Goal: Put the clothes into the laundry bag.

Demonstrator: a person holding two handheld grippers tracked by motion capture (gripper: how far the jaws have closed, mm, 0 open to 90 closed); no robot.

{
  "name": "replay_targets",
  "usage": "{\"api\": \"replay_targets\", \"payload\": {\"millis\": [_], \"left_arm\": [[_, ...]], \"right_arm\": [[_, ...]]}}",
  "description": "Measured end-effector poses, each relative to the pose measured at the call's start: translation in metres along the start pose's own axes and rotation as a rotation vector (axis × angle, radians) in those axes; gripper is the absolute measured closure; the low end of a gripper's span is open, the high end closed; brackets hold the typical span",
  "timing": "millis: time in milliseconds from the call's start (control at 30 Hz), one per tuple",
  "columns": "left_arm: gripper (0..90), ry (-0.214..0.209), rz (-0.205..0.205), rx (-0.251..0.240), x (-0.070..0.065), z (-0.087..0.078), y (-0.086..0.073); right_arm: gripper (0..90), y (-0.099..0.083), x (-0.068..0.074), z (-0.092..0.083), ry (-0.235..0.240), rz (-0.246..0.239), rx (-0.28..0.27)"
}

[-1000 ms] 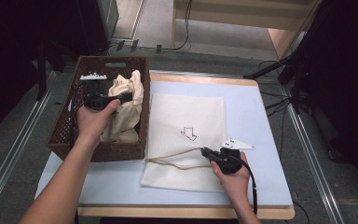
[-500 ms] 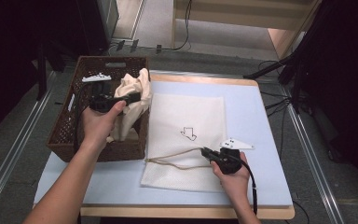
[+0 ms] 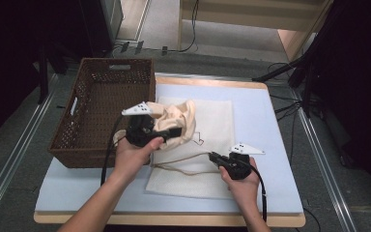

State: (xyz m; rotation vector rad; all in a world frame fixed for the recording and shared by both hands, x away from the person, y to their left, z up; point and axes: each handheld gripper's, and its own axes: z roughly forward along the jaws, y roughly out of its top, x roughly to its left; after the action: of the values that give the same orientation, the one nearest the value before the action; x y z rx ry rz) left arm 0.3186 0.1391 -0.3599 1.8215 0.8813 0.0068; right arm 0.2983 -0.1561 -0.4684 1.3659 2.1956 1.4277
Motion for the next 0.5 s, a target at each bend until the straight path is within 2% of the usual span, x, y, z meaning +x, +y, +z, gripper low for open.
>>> {"api": "replay_targets", "payload": {"millis": [100,167,267,367,400,467,500], "left_arm": [[64.2,-0.043,-0.006,0.017,-0.012,0.008,-0.018],[64.2,-0.062,0.018,0.052,-0.023,0.015,-0.031],[64.1,-0.105,0.028,0.096,-0.036,0.026,-0.052],[64.0,-0.116,0.043,0.119,-0.046,0.040,-0.073],[63.9,-0.121,0.039,0.127,-0.048,0.045,-0.081],[63.9,-0.190,-0.025,0.135,-0.050,0.055,-0.099],[63.7,-0.193,-0.014,0.161,-0.053,0.062,-0.109]], "right_arm": [[88.5,0.000,-0.001,0.000,0.003,0.011,0.001],[88.5,0.001,-0.002,0.000,0.003,0.013,-0.004],[88.4,0.001,-0.002,0.000,0.002,0.019,-0.006],[88.4,0.002,-0.004,0.000,0.009,0.036,-0.013],[88.4,0.002,-0.005,0.000,0.009,0.039,-0.018],[88.4,0.003,-0.006,-0.001,0.012,0.048,-0.021],[88.4,0.003,-0.007,-0.002,0.014,0.048,-0.023]]}}
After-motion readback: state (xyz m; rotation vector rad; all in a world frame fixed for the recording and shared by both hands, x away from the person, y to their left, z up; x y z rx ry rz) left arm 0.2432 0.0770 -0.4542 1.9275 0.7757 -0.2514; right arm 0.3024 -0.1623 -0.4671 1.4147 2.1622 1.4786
